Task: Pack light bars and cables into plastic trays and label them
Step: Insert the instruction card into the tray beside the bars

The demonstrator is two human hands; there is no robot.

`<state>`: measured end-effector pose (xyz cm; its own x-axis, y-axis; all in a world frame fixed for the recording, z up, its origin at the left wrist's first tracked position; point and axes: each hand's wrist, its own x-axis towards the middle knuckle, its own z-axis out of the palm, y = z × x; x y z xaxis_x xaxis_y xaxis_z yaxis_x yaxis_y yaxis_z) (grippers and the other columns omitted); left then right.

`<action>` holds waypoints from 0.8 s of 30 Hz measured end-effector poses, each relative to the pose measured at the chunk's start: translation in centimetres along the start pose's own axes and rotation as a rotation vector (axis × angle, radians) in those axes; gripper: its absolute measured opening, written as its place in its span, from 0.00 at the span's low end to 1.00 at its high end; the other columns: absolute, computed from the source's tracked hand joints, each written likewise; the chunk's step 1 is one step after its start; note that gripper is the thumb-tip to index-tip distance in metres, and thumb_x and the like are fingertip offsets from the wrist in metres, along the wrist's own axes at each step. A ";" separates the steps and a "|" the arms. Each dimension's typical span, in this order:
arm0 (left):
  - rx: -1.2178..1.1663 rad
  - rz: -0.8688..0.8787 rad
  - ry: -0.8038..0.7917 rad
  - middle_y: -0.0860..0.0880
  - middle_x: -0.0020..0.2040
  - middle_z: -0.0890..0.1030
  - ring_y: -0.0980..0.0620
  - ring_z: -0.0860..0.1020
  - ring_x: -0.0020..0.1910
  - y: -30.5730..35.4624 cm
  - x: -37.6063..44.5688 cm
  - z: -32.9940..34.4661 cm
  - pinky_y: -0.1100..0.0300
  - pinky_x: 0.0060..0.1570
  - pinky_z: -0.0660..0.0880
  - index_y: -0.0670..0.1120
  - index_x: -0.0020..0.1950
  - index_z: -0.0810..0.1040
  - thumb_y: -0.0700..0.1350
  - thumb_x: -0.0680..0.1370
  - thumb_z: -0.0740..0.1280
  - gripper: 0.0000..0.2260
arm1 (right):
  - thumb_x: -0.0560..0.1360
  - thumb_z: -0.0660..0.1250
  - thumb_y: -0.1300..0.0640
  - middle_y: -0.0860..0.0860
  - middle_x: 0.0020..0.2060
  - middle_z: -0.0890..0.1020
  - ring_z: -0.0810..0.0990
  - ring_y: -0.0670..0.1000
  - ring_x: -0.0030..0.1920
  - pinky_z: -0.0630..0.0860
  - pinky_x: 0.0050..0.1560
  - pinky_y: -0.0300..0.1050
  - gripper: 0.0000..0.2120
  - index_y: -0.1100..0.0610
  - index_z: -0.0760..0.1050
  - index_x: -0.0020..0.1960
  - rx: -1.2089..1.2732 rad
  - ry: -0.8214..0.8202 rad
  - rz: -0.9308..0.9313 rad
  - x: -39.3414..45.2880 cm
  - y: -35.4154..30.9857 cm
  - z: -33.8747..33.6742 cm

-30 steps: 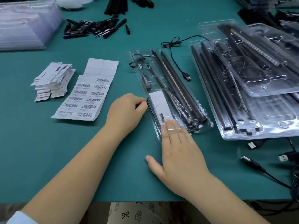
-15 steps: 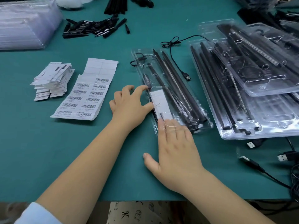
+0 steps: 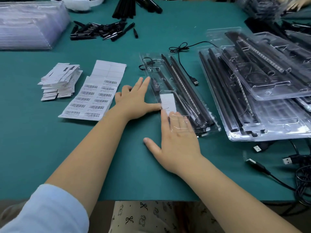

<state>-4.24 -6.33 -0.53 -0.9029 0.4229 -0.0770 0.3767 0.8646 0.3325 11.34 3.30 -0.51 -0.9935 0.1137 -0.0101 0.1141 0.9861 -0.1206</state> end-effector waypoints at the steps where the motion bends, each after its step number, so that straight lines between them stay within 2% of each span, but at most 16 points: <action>1: 0.002 0.000 0.017 0.59 0.78 0.47 0.46 0.56 0.72 -0.1 0.0 0.1 0.46 0.64 0.55 0.62 0.76 0.42 0.74 0.68 0.60 0.44 | 0.74 0.46 0.32 0.58 0.74 0.54 0.51 0.56 0.73 0.44 0.72 0.51 0.42 0.59 0.40 0.76 -0.012 0.017 -0.005 0.1 0.0 0.0; 3: -0.005 -0.005 0.077 0.57 0.78 0.50 0.46 0.58 0.71 -0.1 -0.2 0.6 0.47 0.63 0.55 0.61 0.77 0.44 0.74 0.68 0.60 0.44 | 0.74 0.46 0.31 0.57 0.73 0.56 0.52 0.56 0.72 0.46 0.70 0.51 0.42 0.58 0.45 0.77 -0.019 0.031 0.001 0.2 0.0 -0.1; 6: -0.003 0.041 0.194 0.57 0.77 0.57 0.45 0.61 0.68 0.3 -1.0 1.4 0.49 0.61 0.57 0.59 0.77 0.47 0.70 0.70 0.59 0.40 | 0.74 0.46 0.31 0.56 0.76 0.48 0.48 0.56 0.74 0.45 0.69 0.52 0.42 0.59 0.44 0.76 -0.033 0.005 0.033 0.6 -0.1 0.0; 8: -0.050 0.135 0.241 0.59 0.77 0.58 0.45 0.61 0.68 0.4 -1.4 1.4 0.49 0.62 0.57 0.61 0.77 0.50 0.63 0.73 0.61 0.35 | 0.74 0.46 0.30 0.56 0.77 0.44 0.46 0.57 0.74 0.45 0.68 0.53 0.43 0.60 0.45 0.76 -0.062 -0.004 0.030 0.8 0.0 0.1; 10: -0.103 0.252 0.225 0.61 0.77 0.56 0.47 0.59 0.70 0.2 -1.7 1.0 0.49 0.65 0.55 0.63 0.75 0.55 0.54 0.76 0.61 0.29 | 0.73 0.47 0.31 0.56 0.77 0.45 0.45 0.57 0.75 0.44 0.68 0.53 0.43 0.60 0.46 0.76 -0.051 -0.007 0.027 1.0 0.0 0.1; 12: -0.199 0.306 0.174 0.61 0.76 0.58 0.50 0.57 0.71 0.2 -1.9 0.7 0.52 0.66 0.51 0.62 0.74 0.62 0.51 0.75 0.54 0.26 | 0.74 0.49 0.32 0.57 0.77 0.45 0.42 0.56 0.76 0.41 0.71 0.52 0.43 0.61 0.46 0.76 -0.028 -0.003 0.021 1.1 0.0 0.1; 14: -0.349 0.276 0.159 0.60 0.75 0.61 0.52 0.58 0.72 0.6 -2.1 0.5 0.56 0.66 0.50 0.60 0.70 0.69 0.54 0.74 0.50 0.25 | 0.74 0.50 0.32 0.58 0.76 0.44 0.40 0.55 0.76 0.37 0.72 0.51 0.43 0.61 0.46 0.76 -0.012 0.008 0.013 1.1 -0.1 0.2; 16: -0.404 0.243 0.180 0.59 0.74 0.64 0.52 0.59 0.73 1.2 -2.1 0.6 0.52 0.68 0.52 0.59 0.66 0.73 0.60 0.76 0.53 0.21 | 0.74 0.49 0.32 0.58 0.76 0.42 0.38 0.54 0.75 0.33 0.72 0.51 0.43 0.61 0.43 0.76 0.008 -0.003 0.008 1.0 -0.1 0.1; 19: -0.368 0.232 0.141 0.58 0.76 0.61 0.53 0.61 0.72 1.8 -1.8 0.9 0.53 0.64 0.55 0.57 0.64 0.72 0.61 0.76 0.62 0.19 | 0.73 0.47 0.30 0.57 0.76 0.38 0.34 0.54 0.75 0.31 0.72 0.53 0.46 0.60 0.38 0.76 0.008 -0.043 -0.002 0.8 0.1 0.0; 22: -0.326 0.168 0.026 0.59 0.76 0.59 0.51 0.60 0.73 2.3 -1.3 0.4 0.52 0.66 0.56 0.62 0.67 0.70 0.64 0.70 0.59 0.25 | 0.72 0.45 0.29 0.58 0.75 0.37 0.33 0.55 0.74 0.31 0.72 0.55 0.47 0.61 0.37 0.76 -0.023 -0.066 -0.002 0.7 0.1 -0.1; 24: -0.294 0.107 -0.038 0.60 0.76 0.58 0.50 0.58 0.73 2.6 -1.0 0.1 0.49 0.68 0.55 0.67 0.67 0.69 0.63 0.71 0.58 0.24 | 0.73 0.45 0.29 0.59 0.75 0.38 0.33 0.55 0.74 0.31 0.72 0.55 0.46 0.61 0.37 0.76 -0.026 -0.076 0.003 0.7 0.1 -0.3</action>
<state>-2.35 -4.48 0.33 -0.8510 0.5216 -0.0605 0.3878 0.7020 0.5974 10.62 3.54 -0.25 -0.9904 0.1081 -0.0859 0.1161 0.9887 -0.0944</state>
